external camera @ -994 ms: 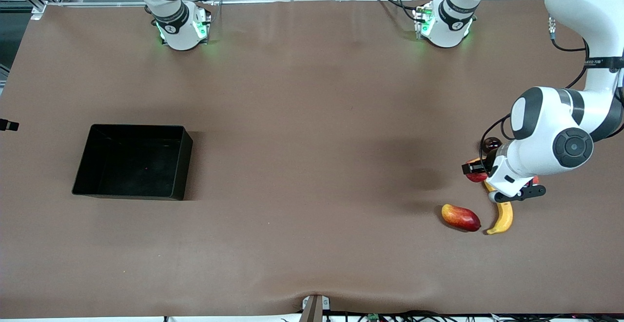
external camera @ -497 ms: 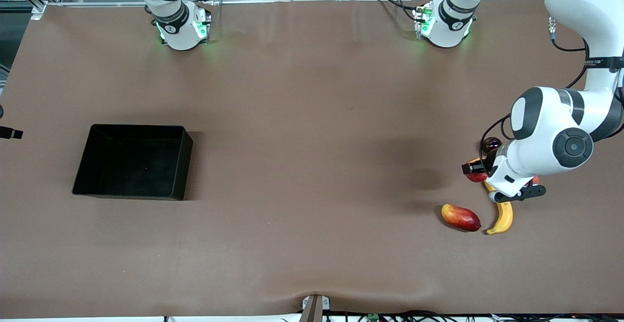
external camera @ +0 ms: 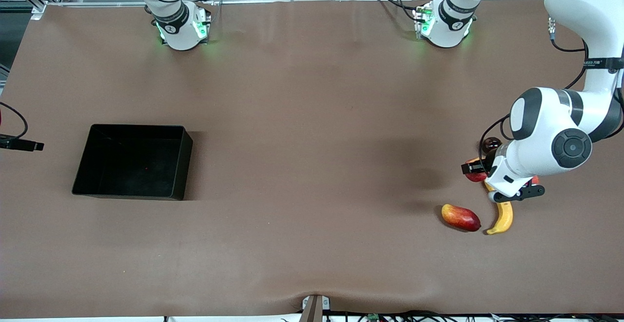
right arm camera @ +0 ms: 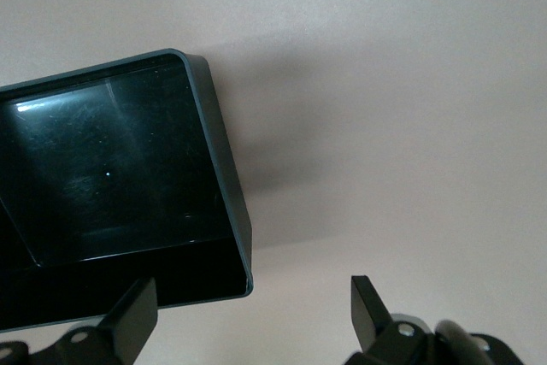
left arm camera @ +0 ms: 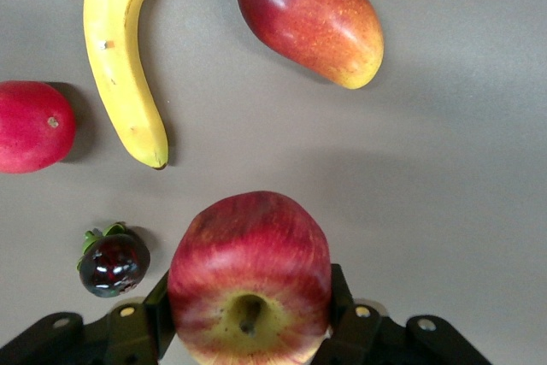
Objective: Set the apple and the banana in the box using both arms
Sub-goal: 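Reach the right gripper to the edge of the black box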
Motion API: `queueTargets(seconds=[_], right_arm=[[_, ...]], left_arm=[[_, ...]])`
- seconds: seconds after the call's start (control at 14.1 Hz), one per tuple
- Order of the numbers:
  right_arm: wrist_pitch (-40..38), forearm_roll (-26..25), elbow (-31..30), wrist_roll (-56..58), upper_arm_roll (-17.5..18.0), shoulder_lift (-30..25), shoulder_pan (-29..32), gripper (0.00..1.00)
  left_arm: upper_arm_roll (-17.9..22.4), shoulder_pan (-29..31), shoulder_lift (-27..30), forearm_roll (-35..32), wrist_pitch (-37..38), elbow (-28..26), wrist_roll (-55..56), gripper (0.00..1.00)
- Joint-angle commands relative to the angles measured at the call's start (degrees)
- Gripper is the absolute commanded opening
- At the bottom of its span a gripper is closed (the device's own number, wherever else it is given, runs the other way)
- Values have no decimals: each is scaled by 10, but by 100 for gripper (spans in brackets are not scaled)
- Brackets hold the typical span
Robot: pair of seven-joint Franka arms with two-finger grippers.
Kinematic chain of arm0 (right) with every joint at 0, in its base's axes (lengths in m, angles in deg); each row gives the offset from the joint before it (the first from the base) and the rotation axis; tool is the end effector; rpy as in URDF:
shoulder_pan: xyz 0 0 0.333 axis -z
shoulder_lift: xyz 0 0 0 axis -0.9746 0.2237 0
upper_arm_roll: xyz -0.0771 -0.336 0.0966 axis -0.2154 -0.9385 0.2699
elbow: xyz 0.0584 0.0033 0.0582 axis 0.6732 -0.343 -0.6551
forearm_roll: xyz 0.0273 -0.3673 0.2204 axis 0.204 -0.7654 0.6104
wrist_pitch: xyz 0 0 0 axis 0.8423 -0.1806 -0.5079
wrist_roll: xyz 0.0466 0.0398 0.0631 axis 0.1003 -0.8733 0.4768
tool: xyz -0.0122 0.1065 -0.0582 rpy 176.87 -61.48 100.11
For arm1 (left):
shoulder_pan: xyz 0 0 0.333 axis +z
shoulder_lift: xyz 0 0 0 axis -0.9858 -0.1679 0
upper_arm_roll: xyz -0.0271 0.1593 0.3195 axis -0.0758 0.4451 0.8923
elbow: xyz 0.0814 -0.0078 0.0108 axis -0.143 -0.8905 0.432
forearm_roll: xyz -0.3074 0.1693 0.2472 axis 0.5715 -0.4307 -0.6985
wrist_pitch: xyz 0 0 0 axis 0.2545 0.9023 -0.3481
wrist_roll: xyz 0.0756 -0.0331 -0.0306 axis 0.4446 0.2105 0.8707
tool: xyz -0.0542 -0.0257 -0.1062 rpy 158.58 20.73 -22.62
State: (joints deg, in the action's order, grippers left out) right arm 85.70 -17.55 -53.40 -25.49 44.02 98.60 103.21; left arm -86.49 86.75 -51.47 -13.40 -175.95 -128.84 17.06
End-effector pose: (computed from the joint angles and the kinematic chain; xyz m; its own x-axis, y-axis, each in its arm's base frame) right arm 0.6349 -0.3016 0.4155 0.9483 -0.2179 -0.2307 -0.2303 -0.9727 -0.0280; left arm 0.6861 -0.0614 0.3376 0.9731 0.1641 -0.1619 0.1605 -0.9864 -0.0352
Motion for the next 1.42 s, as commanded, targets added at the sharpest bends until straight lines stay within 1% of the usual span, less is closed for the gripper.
queueTargets(seconds=[0.0,0.07,0.14,0.21,0.43,0.57,0.71,0.85,0.92,1.35], right_arm=[[60,-3,-55,2,5,2,3,100],[115,-3,-102,3,5,-3,1,100],[158,-3,-135,3,6,-5,-1,100],[172,-3,-151,3,7,-5,-2,100],[184,-3,-156,3,7,2,-7,100],[222,-3,-187,6,7,4,-7,100],[231,-3,-193,6,7,5,-9,100],[269,-3,-203,5,7,21,-14,100],[276,-3,-213,4,7,19,-22,100],[285,-3,-212,4,7,21,-20,100]], left_arm=[[-3,0,0,-5,8,4,11,0],[-3,0,0,-5,8,3,11,0],[-3,0,0,-5,8,4,11,0],[-3,0,0,-5,8,4,11,0],[-3,0,0,-5,8,3,11,0],[-3,0,1,-5,8,3,11,0],[-3,0,1,-4,8,3,11,0],[-3,0,0,-5,8,3,11,0],[-3,0,0,-5,8,3,11,0],[-3,0,0,-4,8,2,11,0]])
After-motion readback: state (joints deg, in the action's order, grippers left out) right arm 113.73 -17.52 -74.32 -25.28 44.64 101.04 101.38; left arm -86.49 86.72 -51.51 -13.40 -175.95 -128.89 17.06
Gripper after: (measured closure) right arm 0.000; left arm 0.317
